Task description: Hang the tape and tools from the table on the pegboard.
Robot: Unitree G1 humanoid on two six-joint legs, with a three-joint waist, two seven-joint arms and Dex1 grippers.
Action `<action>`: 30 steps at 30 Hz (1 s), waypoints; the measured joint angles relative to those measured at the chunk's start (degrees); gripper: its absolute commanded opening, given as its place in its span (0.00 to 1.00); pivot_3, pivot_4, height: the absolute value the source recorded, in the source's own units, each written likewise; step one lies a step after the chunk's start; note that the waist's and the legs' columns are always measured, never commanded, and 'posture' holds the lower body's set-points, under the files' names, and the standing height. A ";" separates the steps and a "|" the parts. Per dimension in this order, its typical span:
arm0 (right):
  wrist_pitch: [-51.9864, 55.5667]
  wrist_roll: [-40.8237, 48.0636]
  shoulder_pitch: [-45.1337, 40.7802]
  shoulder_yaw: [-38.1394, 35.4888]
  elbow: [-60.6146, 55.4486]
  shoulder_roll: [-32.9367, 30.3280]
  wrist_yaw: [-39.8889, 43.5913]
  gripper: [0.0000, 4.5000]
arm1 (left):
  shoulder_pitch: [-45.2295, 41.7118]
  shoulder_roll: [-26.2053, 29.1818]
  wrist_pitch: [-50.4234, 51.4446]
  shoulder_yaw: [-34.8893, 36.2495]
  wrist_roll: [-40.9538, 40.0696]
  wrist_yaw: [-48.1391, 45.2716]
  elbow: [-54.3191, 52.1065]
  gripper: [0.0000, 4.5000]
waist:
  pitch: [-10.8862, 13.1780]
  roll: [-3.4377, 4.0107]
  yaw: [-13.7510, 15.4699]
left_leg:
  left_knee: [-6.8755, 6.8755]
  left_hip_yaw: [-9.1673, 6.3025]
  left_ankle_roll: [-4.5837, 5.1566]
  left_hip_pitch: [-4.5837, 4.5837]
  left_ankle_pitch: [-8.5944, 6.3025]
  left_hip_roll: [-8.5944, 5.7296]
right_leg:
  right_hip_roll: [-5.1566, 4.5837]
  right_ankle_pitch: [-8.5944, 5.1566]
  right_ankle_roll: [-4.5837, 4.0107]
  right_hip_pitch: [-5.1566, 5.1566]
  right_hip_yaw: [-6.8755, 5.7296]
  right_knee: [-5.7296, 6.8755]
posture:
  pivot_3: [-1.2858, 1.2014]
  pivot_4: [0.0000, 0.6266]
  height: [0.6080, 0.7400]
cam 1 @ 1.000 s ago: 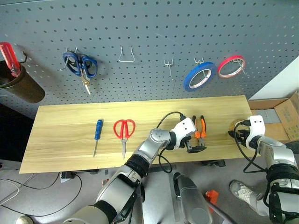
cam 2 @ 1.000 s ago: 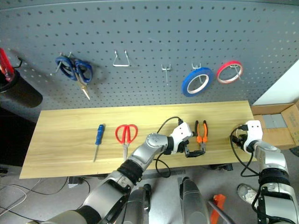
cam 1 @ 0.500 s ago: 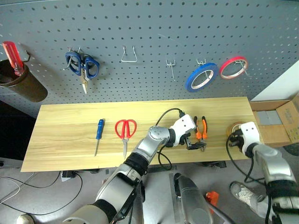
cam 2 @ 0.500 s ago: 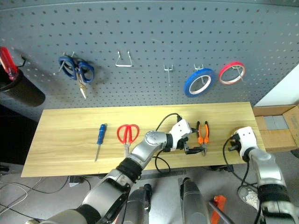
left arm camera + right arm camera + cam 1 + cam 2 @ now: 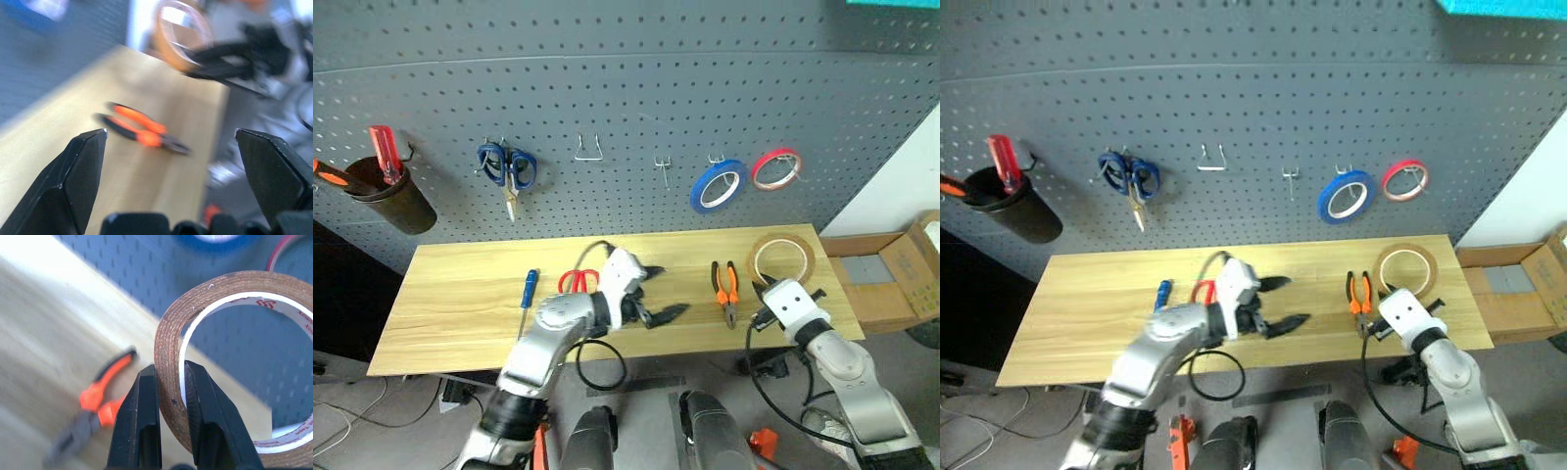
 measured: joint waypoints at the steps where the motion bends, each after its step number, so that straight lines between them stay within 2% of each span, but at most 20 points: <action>1: -3.33 -1.09 -2.27 1.42 2.52 0.20 -0.18 0.03 | 1.42 -0.30 0.53 1.47 -0.21 2.45 -2.12 1.00 | -0.53 -0.08 -0.01 | -0.02 0.03 0.01 0.20 0.00 0.01 | 0.00 0.00 -0.01 0.12 0.03 -0.02 | 0.52 0.11 1.00; 4: -12.03 -3.83 -9.66 4.77 10.15 0.96 -1.06 0.03 | 4.47 -1.80 1.83 4.79 -0.31 8.74 -5.91 1.00 | -1.74 -0.40 0.11 | -0.10 -0.01 0.04 0.64 0.02 0.03 | 0.02 -0.01 -0.05 0.52 -0.02 -0.03 | 0.54 0.09 1.00; 7: -18.35 -5.13 -15.84 7.34 19.56 2.86 -1.58 0.03 | 6.53 -1.99 2.09 5.65 0.04 12.76 -6.91 1.00 | -3.05 -0.62 1.45 | -0.21 -0.04 0.05 0.83 0.02 0.04 | 0.05 -0.08 -0.17 0.66 -0.04 -0.02 | 0.56 0.07 1.00; 15: -30.50 -5.97 -32.40 9.41 42.72 7.24 -2.16 0.03 | 5.92 -3.30 0.84 4.94 0.37 18.35 -7.41 1.00 | -4.16 -0.61 4.91 | -0.21 -0.08 0.01 0.84 0.05 0.03 | 0.07 0.09 -0.51 0.69 -0.07 0.02 | 0.57 0.06 1.00; 19: -35.16 -6.11 -34.51 9.52 47.72 7.47 -2.19 0.03 | 6.00 -2.97 0.15 4.90 0.33 19.18 -7.41 1.00 | -4.65 -0.64 5.44 | -0.28 -0.08 0.01 0.87 0.04 0.04 | 0.08 0.04 -0.59 0.69 -0.07 0.03 | 0.57 0.06 1.00; 25: -36.49 -5.88 -34.81 9.67 51.28 7.63 -0.08 0.03 | 5.95 -2.39 -0.05 4.85 0.18 19.20 -7.40 1.00 | -4.70 -0.59 5.45 | -0.26 -0.05 0.01 1.21 0.05 0.05 | 0.11 0.02 -0.60 0.96 -0.03 0.11 | 0.56 0.07 1.00; 30: -33.44 -0.40 -36.77 9.18 53.36 9.38 9.87 0.03 | 3.73 -2.28 -0.06 4.24 0.03 19.15 -7.24 1.00 | -4.85 -0.57 4.97 | -0.25 -0.05 0.02 1.40 0.04 0.07 | 0.13 -0.01 -0.55 1.16 -0.02 0.12 | 0.56 0.07 1.00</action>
